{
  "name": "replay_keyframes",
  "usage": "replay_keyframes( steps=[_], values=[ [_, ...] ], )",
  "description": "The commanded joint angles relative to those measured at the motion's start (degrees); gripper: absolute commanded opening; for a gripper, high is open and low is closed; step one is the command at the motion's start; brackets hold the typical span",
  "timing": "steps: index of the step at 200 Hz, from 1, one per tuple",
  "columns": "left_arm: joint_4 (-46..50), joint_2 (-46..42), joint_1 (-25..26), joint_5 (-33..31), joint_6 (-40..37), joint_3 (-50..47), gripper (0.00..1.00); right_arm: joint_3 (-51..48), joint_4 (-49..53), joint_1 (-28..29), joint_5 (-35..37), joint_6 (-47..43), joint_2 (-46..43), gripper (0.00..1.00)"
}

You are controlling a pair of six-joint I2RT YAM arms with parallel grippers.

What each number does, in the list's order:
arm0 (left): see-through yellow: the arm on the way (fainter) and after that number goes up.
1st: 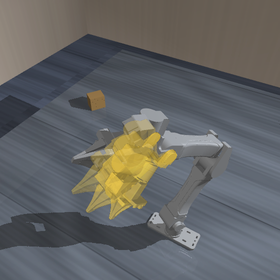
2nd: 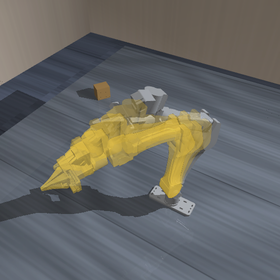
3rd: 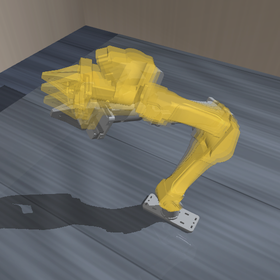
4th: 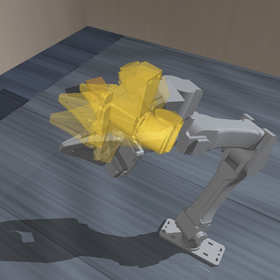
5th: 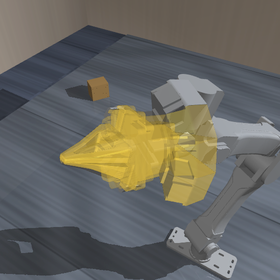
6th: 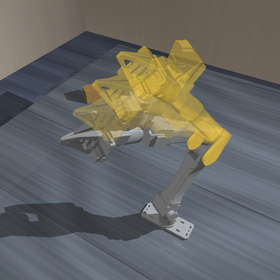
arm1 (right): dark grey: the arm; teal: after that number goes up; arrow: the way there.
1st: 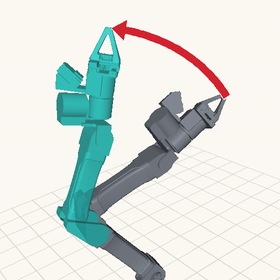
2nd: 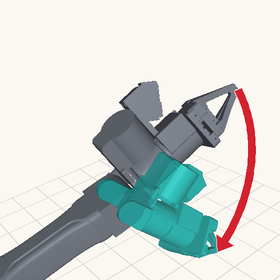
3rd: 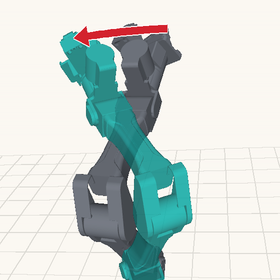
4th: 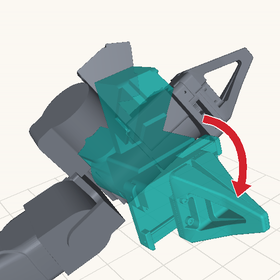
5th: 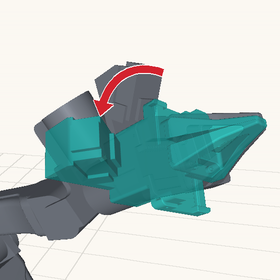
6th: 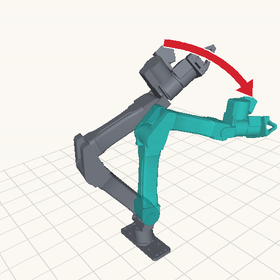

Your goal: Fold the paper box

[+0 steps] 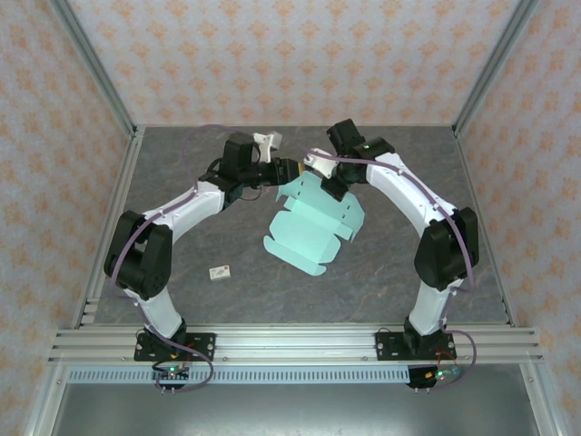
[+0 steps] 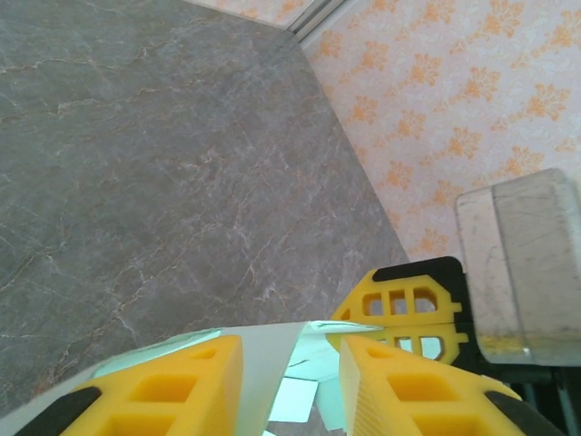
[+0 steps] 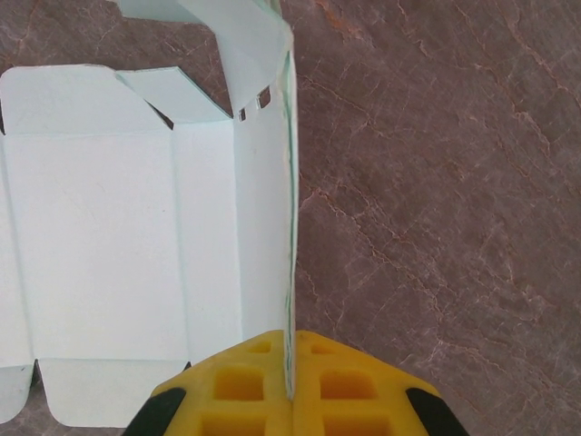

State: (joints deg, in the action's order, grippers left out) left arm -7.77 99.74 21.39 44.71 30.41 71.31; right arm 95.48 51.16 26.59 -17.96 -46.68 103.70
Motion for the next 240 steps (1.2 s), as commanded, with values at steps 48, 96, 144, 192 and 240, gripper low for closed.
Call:
replay_keyframes(
  steps=[48, 96, 144, 192, 240],
  values=[
    [-1.87, 1.76, 0.41, -0.06, 3.7, 0.25, 0.32, 2.6, 0.59, -0.1, -1.24, 2.4, 0.54, 0.0],
    [-3.3, 2.3, 0.85, -2.24, 6.67, -1.32, 0.31, 3.64, 0.32, -0.35, -0.85, 4.55, 0.85, 0.0],
    [-7.01, 2.6, 2.31, -2.98, 11.57, -2.2, 0.3, 3.66, -0.94, -0.31, -0.53, 6.93, 1.4, 0.0],
    [-7.32, 2.1, 3.35, -4.1, 11.8, -2.38, 0.34, 3.82, -0.67, -0.31, 0.11, 7.29, 1.51, 0.0],
    [-10.33, 3.58, 3.75, -3.59, 14.83, -2.43, 0.34, 3.83, -0.96, -0.33, -0.22, 7.82, 1.41, 0.0]
  ],
)
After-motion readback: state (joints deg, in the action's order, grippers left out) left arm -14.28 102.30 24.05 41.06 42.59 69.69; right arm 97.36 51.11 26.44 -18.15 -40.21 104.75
